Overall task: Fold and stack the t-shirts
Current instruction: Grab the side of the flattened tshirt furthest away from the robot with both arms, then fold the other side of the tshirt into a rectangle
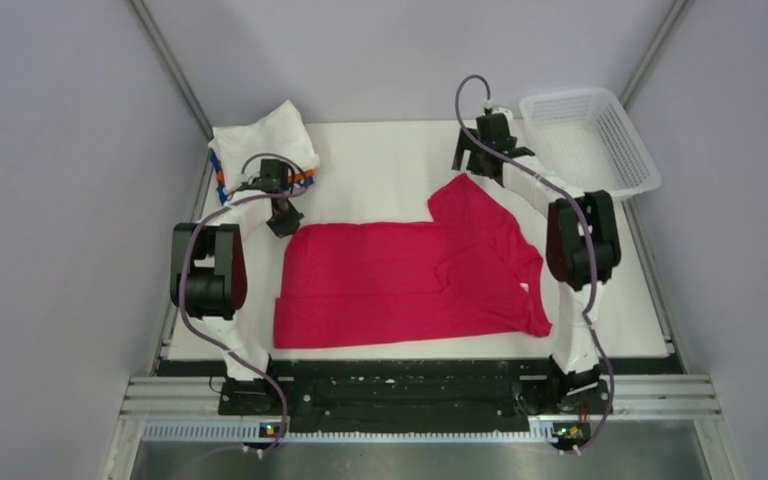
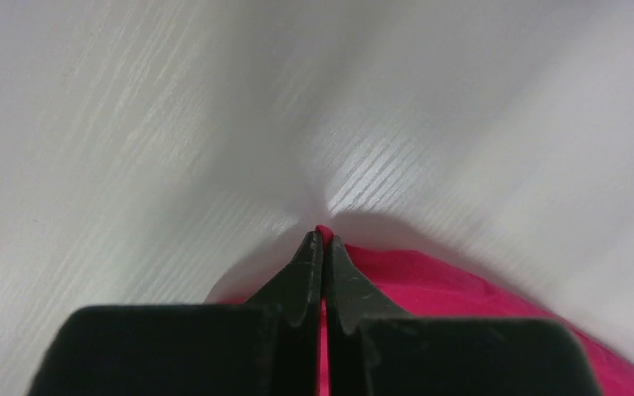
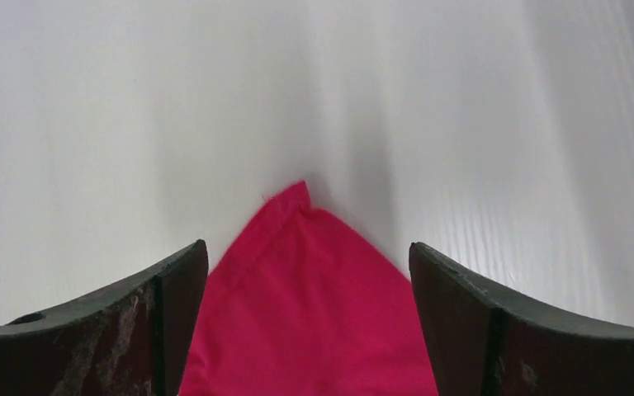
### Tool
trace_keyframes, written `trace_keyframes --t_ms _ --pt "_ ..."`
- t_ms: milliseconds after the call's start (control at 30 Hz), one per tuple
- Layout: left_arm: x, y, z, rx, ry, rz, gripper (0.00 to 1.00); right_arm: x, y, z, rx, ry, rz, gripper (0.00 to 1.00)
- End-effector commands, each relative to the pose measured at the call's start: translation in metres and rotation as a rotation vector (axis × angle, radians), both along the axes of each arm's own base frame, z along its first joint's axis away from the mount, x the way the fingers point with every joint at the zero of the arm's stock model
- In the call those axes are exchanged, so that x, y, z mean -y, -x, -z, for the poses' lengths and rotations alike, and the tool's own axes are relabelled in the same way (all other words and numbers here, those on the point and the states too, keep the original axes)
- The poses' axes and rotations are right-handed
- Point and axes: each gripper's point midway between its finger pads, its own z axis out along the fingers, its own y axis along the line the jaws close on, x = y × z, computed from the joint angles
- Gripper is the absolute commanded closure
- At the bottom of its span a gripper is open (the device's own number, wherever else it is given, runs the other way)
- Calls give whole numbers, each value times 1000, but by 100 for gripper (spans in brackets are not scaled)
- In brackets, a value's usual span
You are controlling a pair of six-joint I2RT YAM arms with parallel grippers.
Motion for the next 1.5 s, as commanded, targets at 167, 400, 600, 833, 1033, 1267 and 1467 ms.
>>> trace_keyframes --t_ms 167,400,600,833,1033,1267,1467 --pt "2 -3 -33 103 -4 43 100 -44 -62 22 19 121 -144 24" --pt "2 -1 -32 96 -5 48 100 -56 -44 64 -74 186 -164 35" --pt "2 0 -31 97 -4 48 100 -50 -22 92 -150 170 -124 37" --pt "1 2 -35 104 -10 47 100 -33 -9 85 -131 180 -40 70" --pt "3 3 -41 119 3 54 100 -29 -17 55 -37 183 -21 98" --pt "4 12 -52 146 8 62 100 -34 -15 -6 96 183 -114 100" --pt "5 25 -54 153 13 64 100 -26 31 -27 105 157 -168 100"
